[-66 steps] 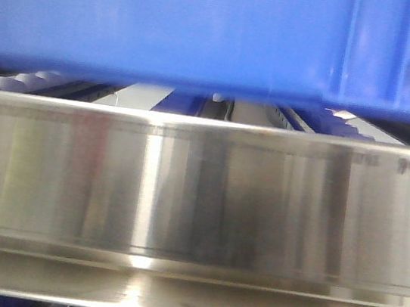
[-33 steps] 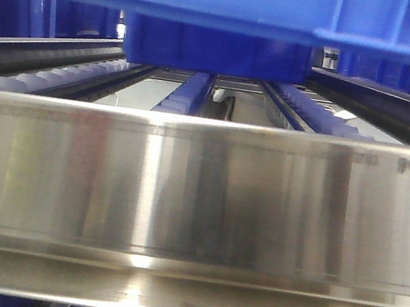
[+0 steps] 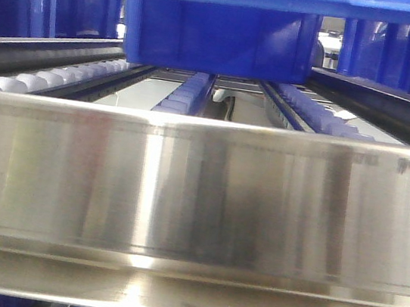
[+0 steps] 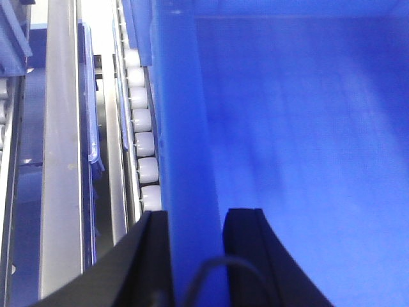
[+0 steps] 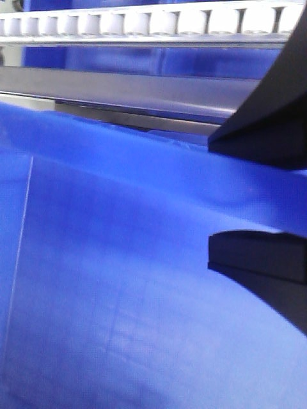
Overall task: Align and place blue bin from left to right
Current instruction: 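Lift the blue bin with both grippers up off the upper rack shelf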
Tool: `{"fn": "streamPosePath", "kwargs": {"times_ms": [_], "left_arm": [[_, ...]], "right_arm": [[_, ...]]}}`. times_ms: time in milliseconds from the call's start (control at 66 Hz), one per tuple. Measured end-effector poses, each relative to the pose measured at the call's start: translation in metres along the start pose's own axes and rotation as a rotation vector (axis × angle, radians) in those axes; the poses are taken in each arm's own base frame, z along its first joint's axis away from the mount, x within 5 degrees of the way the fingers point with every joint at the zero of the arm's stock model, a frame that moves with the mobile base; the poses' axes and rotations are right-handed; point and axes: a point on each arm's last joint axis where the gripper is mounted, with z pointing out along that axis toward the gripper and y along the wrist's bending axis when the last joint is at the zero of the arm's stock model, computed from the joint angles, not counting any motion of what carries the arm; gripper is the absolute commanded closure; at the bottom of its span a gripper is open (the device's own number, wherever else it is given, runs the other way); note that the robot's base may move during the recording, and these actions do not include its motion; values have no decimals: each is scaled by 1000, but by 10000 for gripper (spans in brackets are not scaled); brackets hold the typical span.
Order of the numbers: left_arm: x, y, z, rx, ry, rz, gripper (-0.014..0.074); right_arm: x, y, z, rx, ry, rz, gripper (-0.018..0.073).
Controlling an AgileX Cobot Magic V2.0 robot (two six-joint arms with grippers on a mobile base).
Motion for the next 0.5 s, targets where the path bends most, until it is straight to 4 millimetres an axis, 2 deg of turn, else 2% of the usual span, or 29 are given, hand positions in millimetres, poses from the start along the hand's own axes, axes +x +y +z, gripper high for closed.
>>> {"fn": "streamPosePath", "kwargs": {"times_ms": [212,500], "left_arm": [[2,0,2,-4,14,1,708],[2,1,2,-7,14,1,708]], "right_arm": [[-1,0,10,-2,22,-2,629],[-1,0,10,-2,20,-4,629]]}}
